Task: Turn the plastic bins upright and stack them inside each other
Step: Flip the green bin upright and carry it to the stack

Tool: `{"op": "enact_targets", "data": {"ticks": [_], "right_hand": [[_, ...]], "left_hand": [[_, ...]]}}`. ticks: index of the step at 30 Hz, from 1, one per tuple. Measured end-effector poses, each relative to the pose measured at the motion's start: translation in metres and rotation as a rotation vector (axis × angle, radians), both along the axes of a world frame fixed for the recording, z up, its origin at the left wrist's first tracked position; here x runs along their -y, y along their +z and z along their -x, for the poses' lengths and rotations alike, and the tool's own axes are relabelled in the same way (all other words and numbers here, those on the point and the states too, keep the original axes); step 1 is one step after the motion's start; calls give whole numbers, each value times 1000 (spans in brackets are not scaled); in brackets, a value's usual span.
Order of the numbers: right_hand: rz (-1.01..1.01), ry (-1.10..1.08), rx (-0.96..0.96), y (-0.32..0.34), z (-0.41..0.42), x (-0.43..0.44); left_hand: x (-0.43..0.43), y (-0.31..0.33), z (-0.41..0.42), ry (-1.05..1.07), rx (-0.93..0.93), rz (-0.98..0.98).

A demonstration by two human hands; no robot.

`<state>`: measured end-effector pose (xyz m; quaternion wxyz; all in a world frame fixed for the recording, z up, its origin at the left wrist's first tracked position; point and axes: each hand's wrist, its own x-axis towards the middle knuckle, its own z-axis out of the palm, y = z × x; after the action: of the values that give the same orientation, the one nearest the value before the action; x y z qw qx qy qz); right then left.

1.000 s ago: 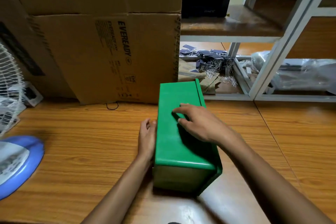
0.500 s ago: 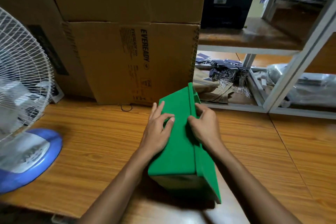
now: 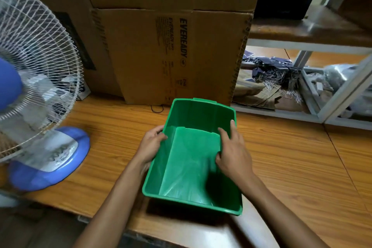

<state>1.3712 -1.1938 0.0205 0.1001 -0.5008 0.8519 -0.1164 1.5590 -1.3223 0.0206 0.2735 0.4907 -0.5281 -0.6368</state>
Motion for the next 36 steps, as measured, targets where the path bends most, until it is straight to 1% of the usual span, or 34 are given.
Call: {"op": "enact_targets", "data": {"ticks": [3,5,7,10,12,13,15,17,18,20,21,23,25,29,32,36], "right_hand": [[108,-14,5,-7,-7,2],[180,-81,103,-7,-3,2],[204,-149,217,-9,2,2],[285,-203,268,-13,4,1],[330,-275,304,-14,6,1],[325,-331,356,-14,7,0],[269,-462,526,-18,7,-5],[202,-561,712,-28,2,-17],[207,-601,791,-34,-2,-24],[284,-627,954,-36,-15,-39],[316,-607,1030,-31,-23,-46],[379,-597,1125,-23,-32,-60],[463,-631,1117,-19,-36,-82],[634,-754,982,-13,-42,-139],[722,-837,901,-7,-47,-191],[848,-972,868,-3,-54,-267]], "left_hand": [[2,-8,-1,40,-27,-32],[3,-10,-2,28,-41,-37],[4,-13,-1,15,-16,-16],[6,-17,2,26,5,21],[9,-20,0,10,23,34],[11,-22,-1,1,18,27],[12,-25,-6,-9,-26,-17],[10,-27,-11,-57,-117,-97],[7,-29,-13,-99,-168,-149],[2,-34,-16,-187,-251,-221],[0,-36,-16,-229,-279,-242],[-2,-41,-13,-302,-328,-277],[-8,-42,-2,-362,-347,-286],[-40,-32,33,-569,-395,-271],[-73,-24,64,-708,-350,-249],[-135,-21,103,-887,-344,-203]]}}
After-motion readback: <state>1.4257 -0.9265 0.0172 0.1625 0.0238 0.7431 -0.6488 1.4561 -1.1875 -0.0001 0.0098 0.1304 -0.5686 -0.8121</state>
